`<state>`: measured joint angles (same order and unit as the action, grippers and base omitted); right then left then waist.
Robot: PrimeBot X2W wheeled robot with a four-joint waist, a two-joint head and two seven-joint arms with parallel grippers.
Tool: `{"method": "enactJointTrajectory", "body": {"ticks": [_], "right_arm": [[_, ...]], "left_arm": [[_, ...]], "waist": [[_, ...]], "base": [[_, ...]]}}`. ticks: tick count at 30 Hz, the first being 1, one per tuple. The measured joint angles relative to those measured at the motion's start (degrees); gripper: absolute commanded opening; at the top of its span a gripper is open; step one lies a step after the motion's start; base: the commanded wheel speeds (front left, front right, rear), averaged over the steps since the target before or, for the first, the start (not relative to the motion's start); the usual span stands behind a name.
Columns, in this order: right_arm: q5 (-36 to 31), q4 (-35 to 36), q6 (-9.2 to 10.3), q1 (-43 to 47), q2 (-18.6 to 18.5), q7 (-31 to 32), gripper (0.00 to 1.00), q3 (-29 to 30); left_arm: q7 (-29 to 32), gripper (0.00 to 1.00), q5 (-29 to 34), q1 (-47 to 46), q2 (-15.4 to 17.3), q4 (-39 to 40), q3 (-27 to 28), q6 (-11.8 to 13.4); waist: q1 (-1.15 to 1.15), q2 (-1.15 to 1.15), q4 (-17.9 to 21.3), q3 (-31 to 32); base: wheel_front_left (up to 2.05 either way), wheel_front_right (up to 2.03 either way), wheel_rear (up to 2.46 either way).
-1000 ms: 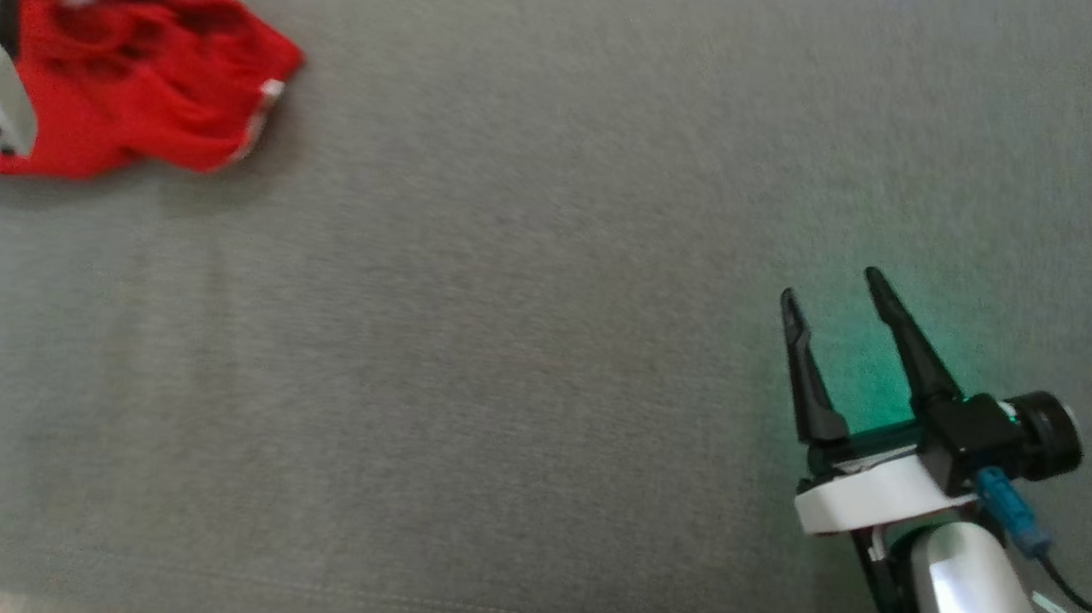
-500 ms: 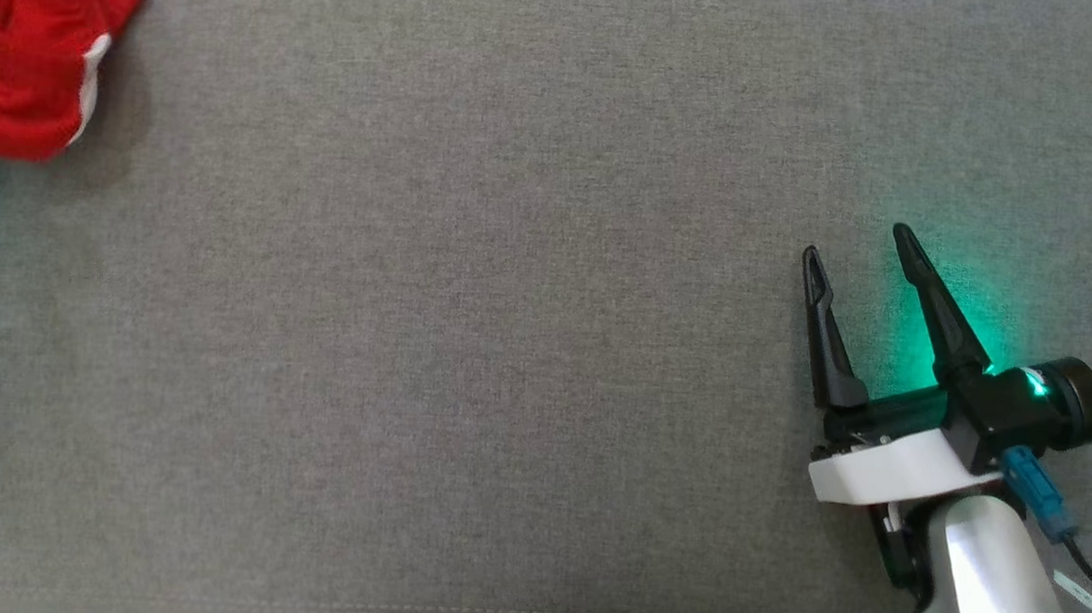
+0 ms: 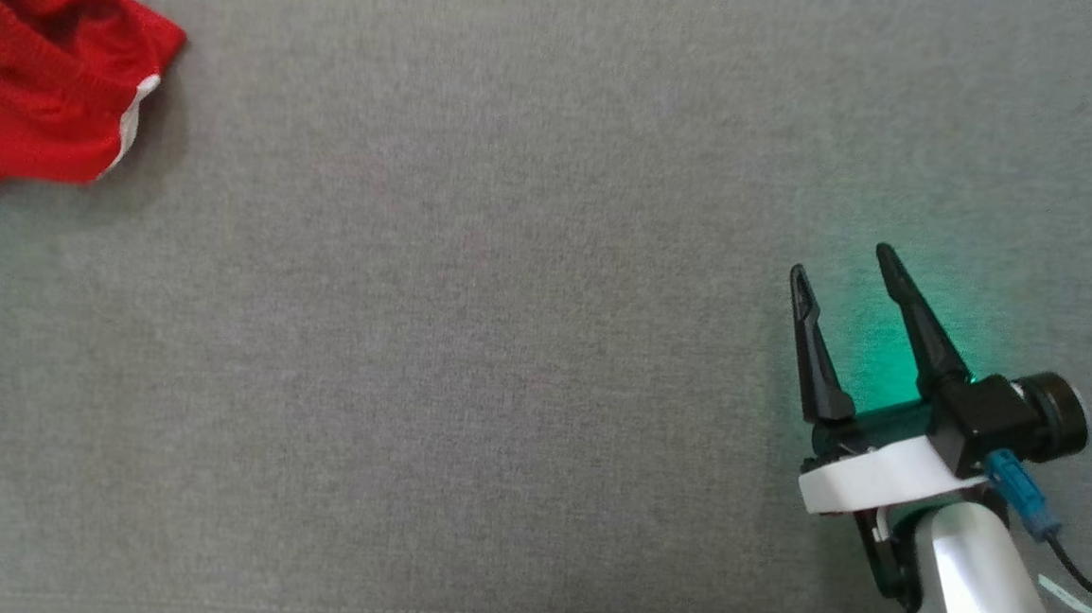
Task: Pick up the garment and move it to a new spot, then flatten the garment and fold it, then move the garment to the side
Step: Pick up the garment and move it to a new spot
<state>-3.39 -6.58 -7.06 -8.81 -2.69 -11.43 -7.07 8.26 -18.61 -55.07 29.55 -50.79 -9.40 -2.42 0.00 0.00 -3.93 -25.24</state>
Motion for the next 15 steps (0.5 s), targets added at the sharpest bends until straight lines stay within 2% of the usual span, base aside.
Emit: {"method": "enactJointTrajectory", "body": {"ticks": [8, 15], "right_arm": [[3.31, -5.14, 0.00, 0.61, 0.00, -1.43, 1.00, -0.67], [5.73, -9.18, 0.00, 6.04, 0.02, -2.29, 1.00, -0.10]], "left_arm": [[-2.36, 0.00, 2.57, -2.58, 0.38, 1.63, -4.20, -2.41], [-1.57, 0.00, 2.32, -2.62, -1.21, 4.61, -9.82, -4.71]], "waist": [[0.00, 0.00, 1.15, 8.58], [-0.01, 0.00, 3.58, 18.19]], "base": [[0.00, 0.00, 0.00], [0.00, 0.00, 0.00]]}}
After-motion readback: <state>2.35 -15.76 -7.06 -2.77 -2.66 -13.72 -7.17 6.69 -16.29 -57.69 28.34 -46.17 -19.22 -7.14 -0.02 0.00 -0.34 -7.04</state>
